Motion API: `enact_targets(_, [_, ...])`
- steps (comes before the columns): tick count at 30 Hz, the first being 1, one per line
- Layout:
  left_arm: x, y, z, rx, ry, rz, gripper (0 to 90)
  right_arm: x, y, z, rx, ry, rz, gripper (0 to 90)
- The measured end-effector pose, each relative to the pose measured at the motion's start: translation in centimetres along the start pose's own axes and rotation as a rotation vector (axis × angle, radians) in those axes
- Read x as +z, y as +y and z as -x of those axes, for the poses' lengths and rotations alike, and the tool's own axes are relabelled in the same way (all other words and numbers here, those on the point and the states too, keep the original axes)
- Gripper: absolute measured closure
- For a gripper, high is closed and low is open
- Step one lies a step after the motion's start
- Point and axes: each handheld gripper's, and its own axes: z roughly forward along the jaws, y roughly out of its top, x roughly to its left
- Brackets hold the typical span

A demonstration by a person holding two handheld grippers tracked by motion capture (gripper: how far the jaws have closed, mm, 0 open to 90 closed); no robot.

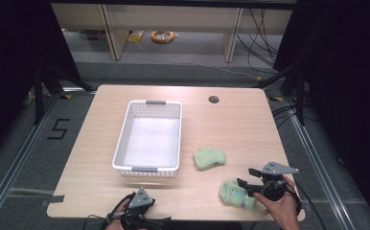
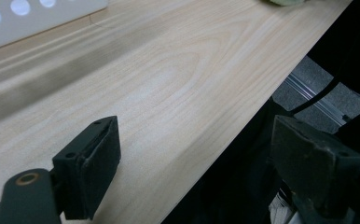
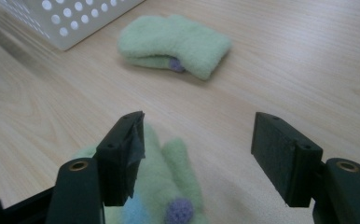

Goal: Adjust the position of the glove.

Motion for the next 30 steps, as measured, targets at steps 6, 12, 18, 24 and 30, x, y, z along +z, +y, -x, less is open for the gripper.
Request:
enact_targets(6, [0.0, 0.0, -0.1, 0.01, 0.0, -0.001, 16.1, 0.1, 0.4, -0.3, -0.002, 0.02, -0.011, 40.9])
enact_targets(12, [-0.1, 0.0, -0.1, 0.006, 0.002, -0.003, 16.1, 0.4, 1.1, -0.5, 0.004, 0.025, -0.012, 41.4])
enact_targets(18, [0.1, 0.0, 0.1, -0.037, 0.005, 0.022, 16.1, 0.9, 2.3, -0.6, -0.023, 0.033, -0.022, 42.1])
enact_targets(24, [0.1, 0.0, 0.0, -0.035, 0.006, 0.023, 16.1, 1.5, 3.4, -0.7, -0.037, 0.043, -0.021, 43.0])
enact_targets(30, [0.0, 0.1, -0.1, -0.01, 0.007, 0.015, 16.1, 2.4, 4.9, -0.5, -0.049, 0.04, -0.018, 44.4])
